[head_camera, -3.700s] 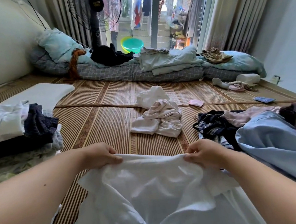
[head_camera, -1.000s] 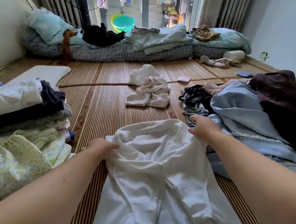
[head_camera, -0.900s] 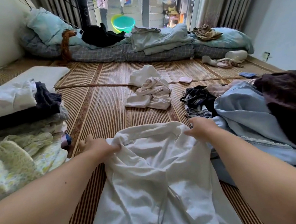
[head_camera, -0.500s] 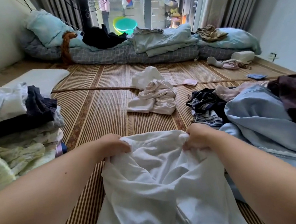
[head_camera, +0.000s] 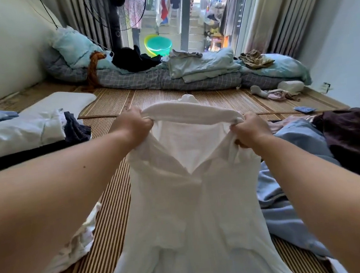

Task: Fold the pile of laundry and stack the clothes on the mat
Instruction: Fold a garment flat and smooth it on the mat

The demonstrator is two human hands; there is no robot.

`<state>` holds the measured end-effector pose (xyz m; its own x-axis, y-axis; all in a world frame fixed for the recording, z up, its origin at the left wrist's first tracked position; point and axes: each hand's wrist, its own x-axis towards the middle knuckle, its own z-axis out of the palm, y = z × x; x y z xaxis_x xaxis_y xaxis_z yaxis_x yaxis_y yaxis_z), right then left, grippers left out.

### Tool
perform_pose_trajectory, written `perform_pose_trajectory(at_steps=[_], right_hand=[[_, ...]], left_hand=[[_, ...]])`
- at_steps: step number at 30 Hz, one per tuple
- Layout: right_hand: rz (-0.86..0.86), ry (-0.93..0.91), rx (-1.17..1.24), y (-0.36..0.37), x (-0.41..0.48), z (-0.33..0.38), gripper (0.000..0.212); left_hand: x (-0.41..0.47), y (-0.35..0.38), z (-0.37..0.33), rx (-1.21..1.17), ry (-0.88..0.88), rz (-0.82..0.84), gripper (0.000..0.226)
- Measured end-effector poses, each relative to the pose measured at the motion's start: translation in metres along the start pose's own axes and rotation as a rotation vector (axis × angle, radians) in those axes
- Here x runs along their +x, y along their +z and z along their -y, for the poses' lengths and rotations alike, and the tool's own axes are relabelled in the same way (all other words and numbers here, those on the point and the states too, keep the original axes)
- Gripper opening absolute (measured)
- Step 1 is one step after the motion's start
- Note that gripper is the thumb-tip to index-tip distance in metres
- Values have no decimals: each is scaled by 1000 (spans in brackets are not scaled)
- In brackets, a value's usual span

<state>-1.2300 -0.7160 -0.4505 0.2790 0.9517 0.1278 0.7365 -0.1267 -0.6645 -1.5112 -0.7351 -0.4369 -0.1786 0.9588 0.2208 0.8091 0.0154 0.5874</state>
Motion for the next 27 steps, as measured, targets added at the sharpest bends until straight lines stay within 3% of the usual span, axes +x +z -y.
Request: perform_pose_trajectory(at_steps=[4, 8, 10, 14, 19, 23, 27], right_hand=[[18, 1, 281, -23, -51, -18, 14], [115, -17, 453, -45, -134, -59, 13], [164, -15, 421, -52, -176, -83, 16], [240, -31, 110, -69, -242, -126, 15], [187, -96, 79, -94, -303, -140, 14], [100, -152, 182, -117, -341, -144, 19], [254, -195, 4, -131, -375, -160, 22]], left_hand=[[-49, -12, -8, -149, 74, 44, 17], [-128, -11, 7, -196, 155, 154, 13], [-171, -10, 20, -179, 163, 236, 16], [-251, 3, 43, -115, 150, 390, 21], [-315, -2, 41, -122, 235, 267, 24], [-348, -25, 36, -151, 417, 185, 22], [-372, -33, 42, -38, 547, 408, 15]])
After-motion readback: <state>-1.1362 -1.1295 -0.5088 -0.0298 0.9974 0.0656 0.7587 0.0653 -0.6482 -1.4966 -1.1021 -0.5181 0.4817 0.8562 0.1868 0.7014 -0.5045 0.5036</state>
